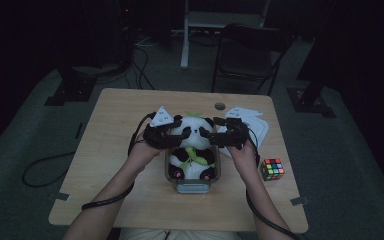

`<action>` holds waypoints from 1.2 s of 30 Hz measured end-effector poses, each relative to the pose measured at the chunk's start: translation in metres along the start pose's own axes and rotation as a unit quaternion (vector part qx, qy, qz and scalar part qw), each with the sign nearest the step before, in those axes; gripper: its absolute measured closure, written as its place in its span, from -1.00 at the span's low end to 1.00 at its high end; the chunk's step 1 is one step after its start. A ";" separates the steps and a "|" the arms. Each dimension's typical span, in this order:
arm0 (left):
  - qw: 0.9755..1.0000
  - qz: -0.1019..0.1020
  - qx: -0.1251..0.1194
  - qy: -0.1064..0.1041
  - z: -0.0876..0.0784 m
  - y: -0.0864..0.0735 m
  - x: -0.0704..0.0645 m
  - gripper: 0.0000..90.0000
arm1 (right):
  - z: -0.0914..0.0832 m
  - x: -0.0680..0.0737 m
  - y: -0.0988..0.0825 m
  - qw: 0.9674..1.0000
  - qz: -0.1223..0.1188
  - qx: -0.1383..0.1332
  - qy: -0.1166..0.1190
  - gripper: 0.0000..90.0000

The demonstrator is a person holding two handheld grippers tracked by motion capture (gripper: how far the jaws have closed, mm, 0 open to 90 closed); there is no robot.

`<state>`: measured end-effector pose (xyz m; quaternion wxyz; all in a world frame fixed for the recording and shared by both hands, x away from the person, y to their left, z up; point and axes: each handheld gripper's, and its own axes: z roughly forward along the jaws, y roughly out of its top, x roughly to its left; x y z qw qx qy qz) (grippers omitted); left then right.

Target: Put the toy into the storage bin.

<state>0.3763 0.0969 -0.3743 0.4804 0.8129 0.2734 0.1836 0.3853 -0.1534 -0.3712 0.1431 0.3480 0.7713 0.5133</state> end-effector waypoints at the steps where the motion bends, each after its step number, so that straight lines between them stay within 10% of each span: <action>1: 1.000 0.000 0.000 0.000 0.000 0.000 0.000 0.18 | 0.000 0.000 0.000 1.000 0.000 0.000 0.000 -0.36; 5: 1.000 0.002 0.014 0.005 0.007 -0.001 -0.001 0.19 | 0.013 -0.002 0.002 0.999 0.022 0.016 -0.031 -0.43; 9: 1.000 -0.008 0.014 0.003 0.010 -0.005 0.003 0.27 | 0.018 0.005 -0.001 0.999 -0.014 0.029 0.042 -0.74; 21: 1.000 -0.017 0.021 0.006 0.013 -0.008 0.005 0.31 | 0.034 0.014 -0.007 0.997 -0.017 0.067 0.028 -0.74; 25: 0.999 -0.026 0.027 0.004 0.014 -0.011 0.009 0.36 | 0.029 0.017 -0.007 0.997 -0.031 0.063 -0.018 0.03; 30: 0.999 -0.024 0.043 0.010 0.018 -0.013 0.010 0.43 | 0.028 0.016 -0.007 0.997 -0.027 0.068 -0.026 0.41; 31: 0.999 -0.026 0.045 0.009 0.019 -0.014 0.011 0.47 | 0.029 0.017 -0.007 0.997 -0.030 0.071 -0.030 0.79; 32: 0.998 -0.028 0.047 0.008 0.021 -0.015 0.012 0.47 | 0.030 0.016 -0.007 0.997 -0.022 0.075 -0.001 0.79; 36: 0.997 -0.034 0.068 0.009 0.027 -0.018 0.014 0.48 | 0.041 0.016 -0.008 0.995 -0.017 0.100 -0.012 0.81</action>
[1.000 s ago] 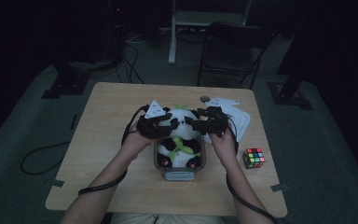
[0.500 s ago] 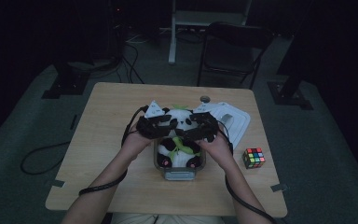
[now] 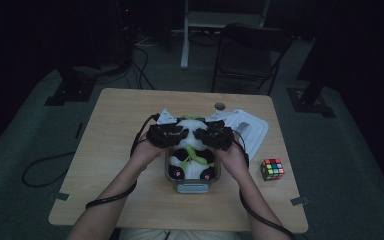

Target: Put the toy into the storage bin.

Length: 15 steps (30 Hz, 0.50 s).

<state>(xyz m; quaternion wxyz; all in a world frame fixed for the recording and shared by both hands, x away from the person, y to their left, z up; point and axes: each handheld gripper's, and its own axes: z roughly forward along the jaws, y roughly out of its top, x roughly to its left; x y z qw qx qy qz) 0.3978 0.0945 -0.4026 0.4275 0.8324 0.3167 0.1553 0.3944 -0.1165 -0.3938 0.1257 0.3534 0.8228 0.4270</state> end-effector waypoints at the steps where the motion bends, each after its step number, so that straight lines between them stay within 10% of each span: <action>1: 1.000 0.004 0.008 0.003 0.002 0.000 0.000 0.49 | 0.002 -0.001 0.000 1.000 0.003 0.006 -0.001 0.82; 8: 0.999 0.009 0.036 0.017 0.012 0.000 -0.001 0.49 | 0.018 0.001 0.000 0.998 -0.006 0.053 -0.025 0.88; 15: 1.000 -0.002 0.025 0.006 0.009 -0.001 0.001 0.45 | 0.013 -0.004 -0.001 0.999 0.007 0.038 -0.008 0.82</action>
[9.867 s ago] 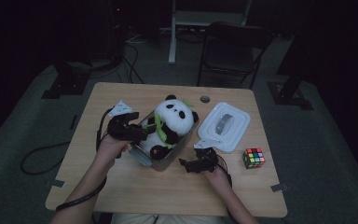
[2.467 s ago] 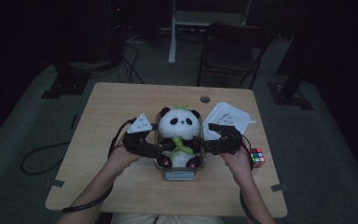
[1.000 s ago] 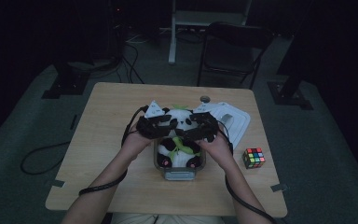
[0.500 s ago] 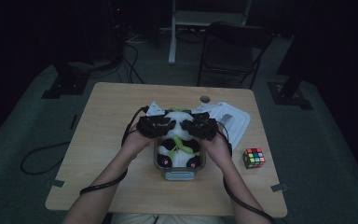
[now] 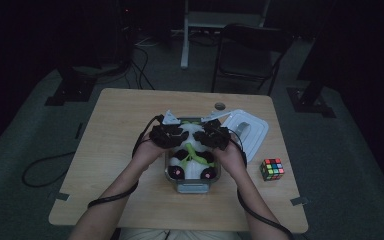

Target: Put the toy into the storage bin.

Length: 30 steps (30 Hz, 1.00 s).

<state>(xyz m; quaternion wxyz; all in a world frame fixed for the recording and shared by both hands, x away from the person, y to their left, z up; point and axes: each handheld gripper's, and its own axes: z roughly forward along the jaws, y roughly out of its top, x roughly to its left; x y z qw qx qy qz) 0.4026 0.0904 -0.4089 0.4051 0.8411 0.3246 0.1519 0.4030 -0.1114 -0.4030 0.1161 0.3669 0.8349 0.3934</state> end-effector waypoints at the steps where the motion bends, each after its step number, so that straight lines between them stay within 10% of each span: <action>1: 1.000 -0.001 -0.004 -0.001 -0.001 -0.001 0.000 0.45 | -0.002 0.000 0.000 1.000 -0.001 -0.004 -0.001 0.79; 15: 0.999 -0.005 -0.013 -0.030 -0.023 -0.010 0.000 -0.06 | -0.030 -0.013 -0.012 0.997 0.037 -0.038 0.051 -0.11; 30: 0.999 -0.006 -0.015 -0.037 -0.039 -0.020 -0.003 -0.59 | -0.047 -0.014 -0.035 0.997 0.047 -0.048 0.028 -0.60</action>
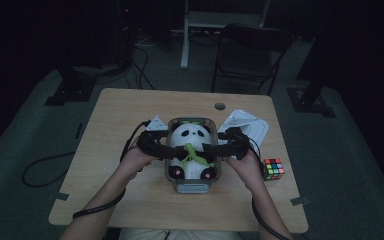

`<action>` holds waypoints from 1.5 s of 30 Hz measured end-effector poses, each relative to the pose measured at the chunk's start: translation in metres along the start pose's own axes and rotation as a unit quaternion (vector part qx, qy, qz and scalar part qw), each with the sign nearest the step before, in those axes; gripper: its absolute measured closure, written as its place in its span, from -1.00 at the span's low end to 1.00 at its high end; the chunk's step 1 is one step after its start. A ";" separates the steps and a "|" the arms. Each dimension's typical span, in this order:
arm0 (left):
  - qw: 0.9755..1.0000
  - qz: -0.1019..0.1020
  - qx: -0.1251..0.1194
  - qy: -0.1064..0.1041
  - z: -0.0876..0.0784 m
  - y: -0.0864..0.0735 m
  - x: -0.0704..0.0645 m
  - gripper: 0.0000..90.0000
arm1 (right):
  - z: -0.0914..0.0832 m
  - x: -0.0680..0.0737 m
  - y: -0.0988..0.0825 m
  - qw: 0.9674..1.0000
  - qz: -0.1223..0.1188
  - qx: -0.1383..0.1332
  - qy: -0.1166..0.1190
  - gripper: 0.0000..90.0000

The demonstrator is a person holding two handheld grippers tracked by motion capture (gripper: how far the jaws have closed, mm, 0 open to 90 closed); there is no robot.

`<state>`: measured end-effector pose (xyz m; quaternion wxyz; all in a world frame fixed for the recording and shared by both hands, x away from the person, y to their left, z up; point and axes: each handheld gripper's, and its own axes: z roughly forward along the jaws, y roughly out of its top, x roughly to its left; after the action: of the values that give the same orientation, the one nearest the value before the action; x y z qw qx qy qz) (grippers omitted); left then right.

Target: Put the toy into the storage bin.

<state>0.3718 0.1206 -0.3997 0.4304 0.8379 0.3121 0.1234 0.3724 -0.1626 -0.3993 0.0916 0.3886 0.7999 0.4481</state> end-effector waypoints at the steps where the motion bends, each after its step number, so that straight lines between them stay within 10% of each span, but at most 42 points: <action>1: 1.000 0.001 0.001 0.000 -0.001 0.000 0.000 -0.61 | -0.001 -0.001 -0.001 1.000 0.002 -0.002 0.000 -0.61; 12: 1.000 0.013 0.009 0.005 -0.008 -0.011 0.000 -0.96 | -0.029 -0.017 -0.020 0.999 0.029 -0.043 -0.008 -0.70; 31: 0.999 0.027 -0.017 0.015 -0.026 -0.040 0.002 -0.96 | -0.074 -0.033 -0.074 0.992 0.031 -0.034 -0.116 -0.76; 45: 0.999 0.009 -0.024 0.026 -0.037 -0.057 0.009 -0.96 | -0.102 -0.065 -0.123 0.966 0.086 -0.020 -0.243 -0.76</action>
<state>0.3377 0.1749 -0.4238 0.4414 0.8265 0.3126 0.1561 0.2997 -0.3100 -0.4502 0.2527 0.5509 0.7079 0.3626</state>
